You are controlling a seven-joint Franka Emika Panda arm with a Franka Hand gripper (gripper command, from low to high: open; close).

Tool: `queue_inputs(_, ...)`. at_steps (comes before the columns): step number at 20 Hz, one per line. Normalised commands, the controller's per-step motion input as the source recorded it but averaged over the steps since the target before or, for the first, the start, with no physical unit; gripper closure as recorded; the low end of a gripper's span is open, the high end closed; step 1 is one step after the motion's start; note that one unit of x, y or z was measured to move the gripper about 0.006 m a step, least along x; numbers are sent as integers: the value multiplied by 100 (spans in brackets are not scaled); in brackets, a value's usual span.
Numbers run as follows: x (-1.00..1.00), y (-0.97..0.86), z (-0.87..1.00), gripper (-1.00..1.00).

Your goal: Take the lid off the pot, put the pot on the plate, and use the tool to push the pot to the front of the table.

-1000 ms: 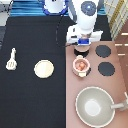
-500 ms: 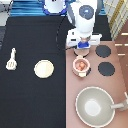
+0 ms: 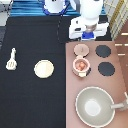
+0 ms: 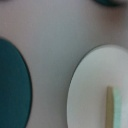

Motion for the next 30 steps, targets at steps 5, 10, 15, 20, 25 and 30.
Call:
queue_inputs(5, 81, -26, 62, -100)
queue_inputs(10, 82, -29, 57, -100)
queue_inputs(15, 85, -36, 41, -100)
queue_inputs(20, 90, -36, -1, -100)
queue_inputs(25, 88, -21, -31, -100)
queue_inputs(30, 82, -10, -24, -100)
